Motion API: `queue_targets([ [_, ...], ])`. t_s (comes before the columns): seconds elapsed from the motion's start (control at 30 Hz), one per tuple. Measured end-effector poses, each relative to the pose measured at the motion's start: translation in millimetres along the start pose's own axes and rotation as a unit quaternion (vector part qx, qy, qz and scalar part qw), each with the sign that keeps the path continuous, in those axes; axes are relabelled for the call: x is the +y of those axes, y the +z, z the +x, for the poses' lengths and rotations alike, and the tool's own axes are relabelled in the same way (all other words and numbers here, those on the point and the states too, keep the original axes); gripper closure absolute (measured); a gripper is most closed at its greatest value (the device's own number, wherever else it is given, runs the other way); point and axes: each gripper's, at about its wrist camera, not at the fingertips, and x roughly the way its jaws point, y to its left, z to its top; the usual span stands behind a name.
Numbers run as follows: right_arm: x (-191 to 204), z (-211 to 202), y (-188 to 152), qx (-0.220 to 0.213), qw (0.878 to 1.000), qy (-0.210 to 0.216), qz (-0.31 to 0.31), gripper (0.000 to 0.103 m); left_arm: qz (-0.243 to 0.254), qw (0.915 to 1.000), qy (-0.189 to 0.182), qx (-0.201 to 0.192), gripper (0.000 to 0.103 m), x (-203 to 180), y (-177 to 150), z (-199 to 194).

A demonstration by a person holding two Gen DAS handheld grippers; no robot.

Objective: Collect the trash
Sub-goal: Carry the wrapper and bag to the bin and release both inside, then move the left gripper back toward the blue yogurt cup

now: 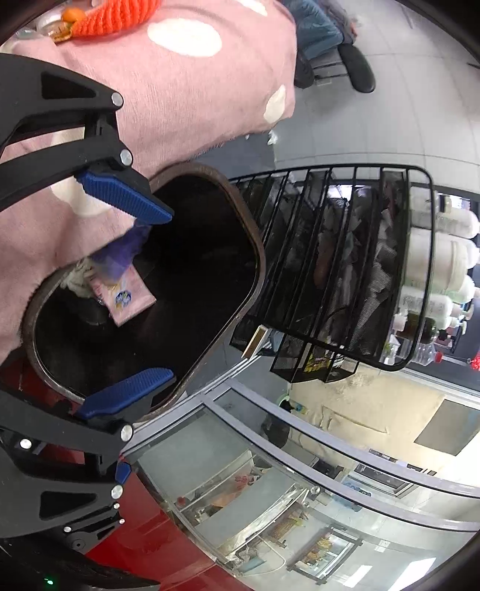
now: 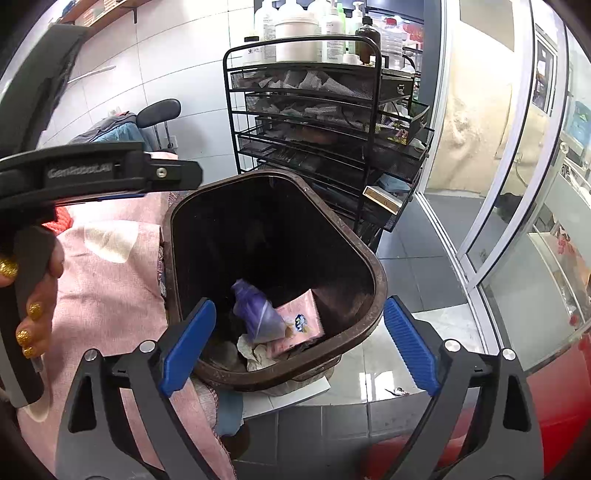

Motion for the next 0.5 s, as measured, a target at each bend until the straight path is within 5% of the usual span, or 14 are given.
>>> queue_targets([
  [0.5, 27.5, -3.7, 3.5, -0.003, 1.0, 0.013, -0.027, 0.011, 0.022, 0.995, 0.064, -0.074, 0.011, 10.0, -31.2, -70.6],
])
